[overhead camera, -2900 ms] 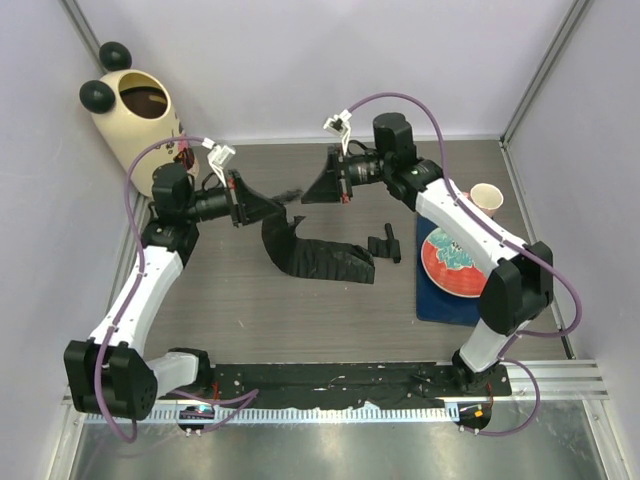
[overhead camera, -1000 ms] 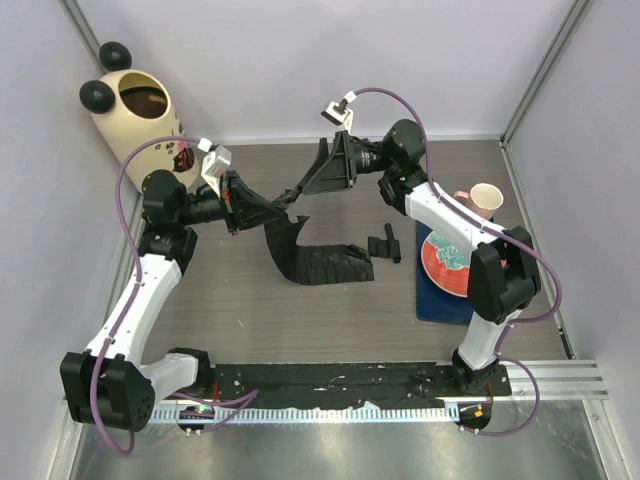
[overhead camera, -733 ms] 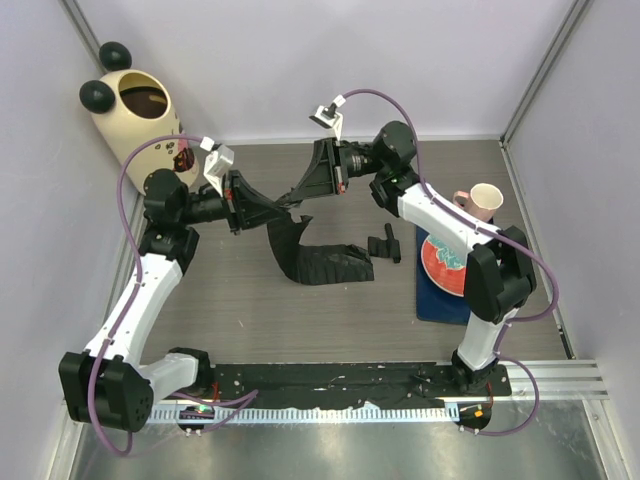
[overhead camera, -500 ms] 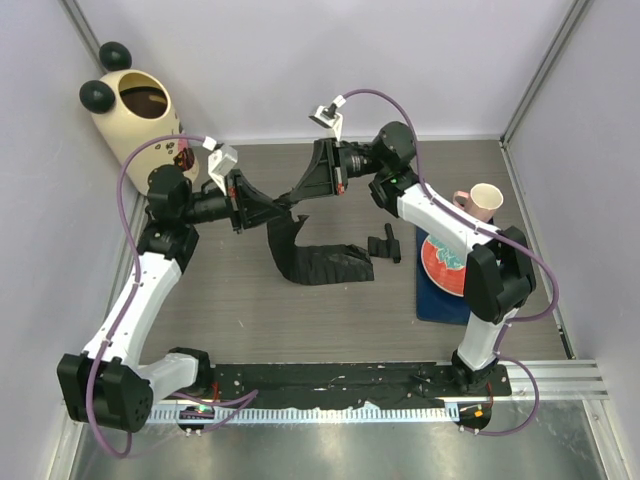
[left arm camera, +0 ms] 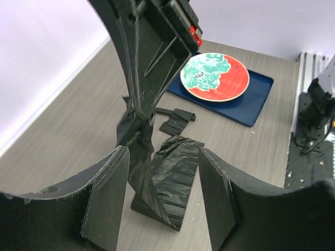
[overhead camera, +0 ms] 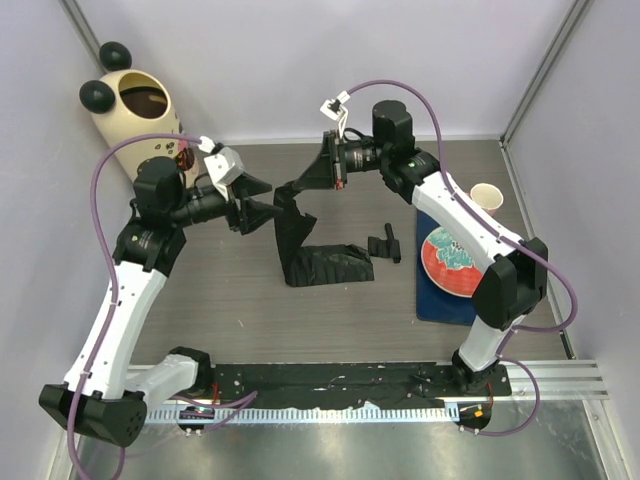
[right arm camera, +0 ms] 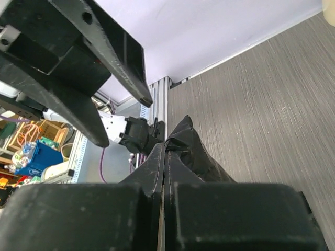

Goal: Put the trash bags into the trash bin

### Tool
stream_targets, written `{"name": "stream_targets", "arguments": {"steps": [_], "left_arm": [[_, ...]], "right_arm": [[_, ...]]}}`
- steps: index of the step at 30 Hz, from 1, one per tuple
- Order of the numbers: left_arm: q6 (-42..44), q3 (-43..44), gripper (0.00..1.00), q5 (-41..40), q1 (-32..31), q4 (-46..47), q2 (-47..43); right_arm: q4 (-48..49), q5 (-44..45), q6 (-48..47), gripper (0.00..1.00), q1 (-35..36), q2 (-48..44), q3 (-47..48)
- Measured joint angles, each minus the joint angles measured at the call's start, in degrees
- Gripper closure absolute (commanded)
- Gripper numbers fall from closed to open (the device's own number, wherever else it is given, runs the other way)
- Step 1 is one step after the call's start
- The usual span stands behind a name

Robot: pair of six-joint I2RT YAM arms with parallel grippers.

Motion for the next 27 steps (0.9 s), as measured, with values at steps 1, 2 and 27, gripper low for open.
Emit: {"name": "stream_targets", "arguments": {"steps": [1, 2, 27], "left_arm": [[1.44, 0.52, 0.42, -1.11, -1.14, -0.07, 0.07], [2.56, 0.7, 0.43, -1.86, -1.88, -0.07, 0.15], [16.44, 2.29, 0.64, -8.37, -7.26, -3.58, 5.35]], "right_arm": [[-0.98, 0.33, -0.85, 0.99, 0.22, -0.13, 0.0], [-1.9, 0.48, -1.53, 0.99, 0.44, -0.15, 0.0], [-4.96, -1.92, -3.34, 0.99, 1.92, -1.29, -0.04]]}}
